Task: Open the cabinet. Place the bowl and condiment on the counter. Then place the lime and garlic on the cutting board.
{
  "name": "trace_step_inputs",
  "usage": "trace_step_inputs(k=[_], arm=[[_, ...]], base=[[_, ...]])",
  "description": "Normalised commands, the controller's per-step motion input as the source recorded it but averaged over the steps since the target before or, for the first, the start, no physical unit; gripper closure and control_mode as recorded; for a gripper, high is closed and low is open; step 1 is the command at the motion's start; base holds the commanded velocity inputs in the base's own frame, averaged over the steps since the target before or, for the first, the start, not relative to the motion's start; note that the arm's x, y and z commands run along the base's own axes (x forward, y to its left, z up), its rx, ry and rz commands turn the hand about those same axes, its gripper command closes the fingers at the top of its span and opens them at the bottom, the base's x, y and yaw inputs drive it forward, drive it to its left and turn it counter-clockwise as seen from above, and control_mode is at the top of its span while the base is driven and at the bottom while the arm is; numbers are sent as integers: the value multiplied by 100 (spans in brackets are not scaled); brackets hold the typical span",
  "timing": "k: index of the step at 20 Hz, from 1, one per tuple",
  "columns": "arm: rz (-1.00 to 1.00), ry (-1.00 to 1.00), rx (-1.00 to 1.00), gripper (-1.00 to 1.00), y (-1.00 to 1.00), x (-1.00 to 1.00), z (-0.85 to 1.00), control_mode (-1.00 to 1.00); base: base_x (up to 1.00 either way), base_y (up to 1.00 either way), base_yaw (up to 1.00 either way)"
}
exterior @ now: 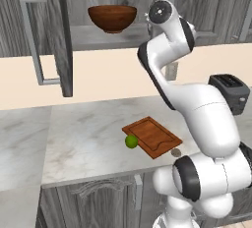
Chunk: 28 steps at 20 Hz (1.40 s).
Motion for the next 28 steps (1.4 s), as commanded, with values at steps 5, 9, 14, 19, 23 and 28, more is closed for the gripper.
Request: trace_step_inputs(k=[5,9,14,19,23,28], arm=[[-5,-1,17,100,-100,-59,-5,-100],[-1,-3,17,100,-100,-58,-7,-100],[0,-5,19,100,-100,-55,-8,-100],[2,-5,19,100,-100,-52,-9,-100],[2,-3,15,100,-100,-39,-17,-100],[3,-6,4,100,-83,-29,-22,-100]], base=[[0,0,0],[0,0,0],[0,0,0],[0,0,0],[0,0,0],[0,0,0]])
